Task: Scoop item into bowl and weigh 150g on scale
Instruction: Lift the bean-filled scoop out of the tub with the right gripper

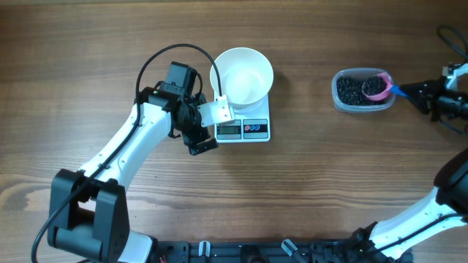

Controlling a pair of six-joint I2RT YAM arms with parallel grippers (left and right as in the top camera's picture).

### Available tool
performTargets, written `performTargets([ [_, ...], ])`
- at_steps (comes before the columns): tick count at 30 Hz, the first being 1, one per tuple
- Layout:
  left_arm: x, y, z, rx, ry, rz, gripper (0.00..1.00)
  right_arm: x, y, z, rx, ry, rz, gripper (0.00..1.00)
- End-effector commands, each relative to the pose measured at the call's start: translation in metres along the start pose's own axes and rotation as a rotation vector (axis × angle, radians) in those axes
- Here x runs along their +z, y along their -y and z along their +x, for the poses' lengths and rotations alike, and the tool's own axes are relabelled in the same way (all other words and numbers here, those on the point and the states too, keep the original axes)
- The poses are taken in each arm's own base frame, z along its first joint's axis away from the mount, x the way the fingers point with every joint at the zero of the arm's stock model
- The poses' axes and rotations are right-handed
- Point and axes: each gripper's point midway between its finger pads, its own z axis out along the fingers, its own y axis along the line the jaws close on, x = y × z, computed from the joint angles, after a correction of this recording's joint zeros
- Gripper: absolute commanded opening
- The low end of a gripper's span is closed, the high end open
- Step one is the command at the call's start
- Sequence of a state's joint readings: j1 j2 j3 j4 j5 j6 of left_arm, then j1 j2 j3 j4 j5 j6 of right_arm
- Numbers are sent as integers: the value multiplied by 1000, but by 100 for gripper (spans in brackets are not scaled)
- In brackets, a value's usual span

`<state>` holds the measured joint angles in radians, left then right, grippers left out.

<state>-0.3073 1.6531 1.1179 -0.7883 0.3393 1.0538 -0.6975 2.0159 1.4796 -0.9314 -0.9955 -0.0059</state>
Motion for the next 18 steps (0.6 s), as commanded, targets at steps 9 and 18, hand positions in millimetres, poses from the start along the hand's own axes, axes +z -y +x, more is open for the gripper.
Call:
performTargets([
  [9,4,3,1,6,7,22,100,-9,-26,2,36,1,-197,4],
  [18,4,3,1,6,7,22,100,-9,-32,7,63,-16,-226,4],
])
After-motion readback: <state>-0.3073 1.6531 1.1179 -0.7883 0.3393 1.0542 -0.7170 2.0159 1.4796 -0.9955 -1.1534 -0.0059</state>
